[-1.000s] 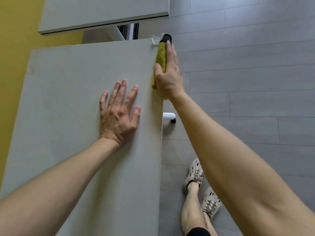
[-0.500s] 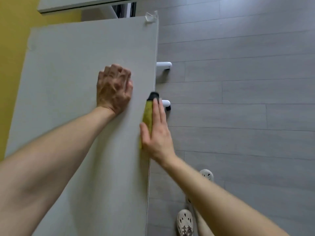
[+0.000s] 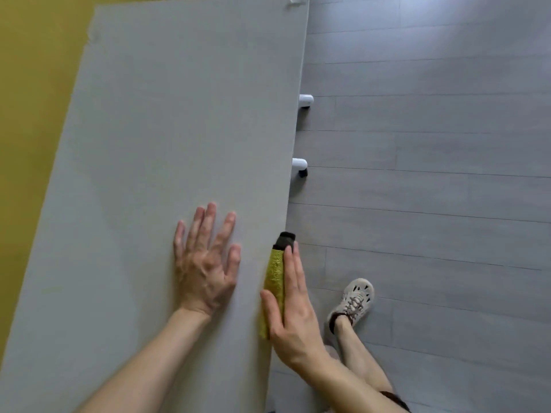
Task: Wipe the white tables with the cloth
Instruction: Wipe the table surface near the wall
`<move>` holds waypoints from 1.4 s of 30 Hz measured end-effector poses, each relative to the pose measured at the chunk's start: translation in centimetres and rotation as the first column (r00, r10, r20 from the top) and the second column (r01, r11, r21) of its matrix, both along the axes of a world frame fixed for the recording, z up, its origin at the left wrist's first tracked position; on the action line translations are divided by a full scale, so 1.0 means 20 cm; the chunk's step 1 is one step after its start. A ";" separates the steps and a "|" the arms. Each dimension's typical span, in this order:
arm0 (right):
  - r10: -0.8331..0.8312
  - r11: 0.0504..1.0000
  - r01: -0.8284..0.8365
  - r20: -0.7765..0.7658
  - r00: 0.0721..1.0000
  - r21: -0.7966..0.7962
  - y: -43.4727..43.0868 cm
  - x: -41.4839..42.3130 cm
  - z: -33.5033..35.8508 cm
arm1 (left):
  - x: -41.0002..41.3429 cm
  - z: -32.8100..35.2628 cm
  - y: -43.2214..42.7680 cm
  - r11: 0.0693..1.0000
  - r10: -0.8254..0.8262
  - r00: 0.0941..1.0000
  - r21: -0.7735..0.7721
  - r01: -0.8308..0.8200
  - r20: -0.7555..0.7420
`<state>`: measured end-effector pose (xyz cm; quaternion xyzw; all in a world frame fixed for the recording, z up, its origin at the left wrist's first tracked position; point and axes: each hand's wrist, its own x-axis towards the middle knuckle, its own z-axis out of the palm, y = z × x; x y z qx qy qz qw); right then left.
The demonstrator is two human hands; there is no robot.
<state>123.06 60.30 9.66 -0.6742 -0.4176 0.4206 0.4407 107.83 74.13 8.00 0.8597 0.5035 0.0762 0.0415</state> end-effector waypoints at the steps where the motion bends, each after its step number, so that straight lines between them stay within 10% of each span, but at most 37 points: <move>1: 0.013 1.000 -0.013 0.015 1.000 0.007 0.03 0.02 -0.01 | 0.00 0.00 0.01 1.000 -0.003 1.000 0.006 0.003 0.003; 8: -0.175 0.984 0.177 0.161 0.971 0.001 0.97 0.46 -0.04 | -0.01 -0.02 0.00 0.999 0.002 1.000 0.040 -0.003 0.011; 16: -0.152 0.985 0.147 0.062 0.986 0.087 0.13 -0.04 -0.07 | -0.01 -0.04 0.01 0.997 0.001 1.000 0.071 -0.003 0.021; 25: -0.254 0.967 0.251 0.148 0.956 0.039 0.93 0.39 -0.08 | 0.01 -0.04 0.01 0.996 0.013 1.000 0.089 -0.015 0.025; 34: -0.174 0.983 0.170 0.049 0.984 0.075 -0.25 -0.27 -0.03 | 0.01 -0.02 0.00 0.995 0.013 0.999 0.094 -0.017 0.036; 42: -0.269 0.963 0.266 0.134 0.954 0.035 0.77 0.28 -0.05 | 0.01 -0.02 0.01 0.994 0.020 0.999 0.102 -0.023 0.027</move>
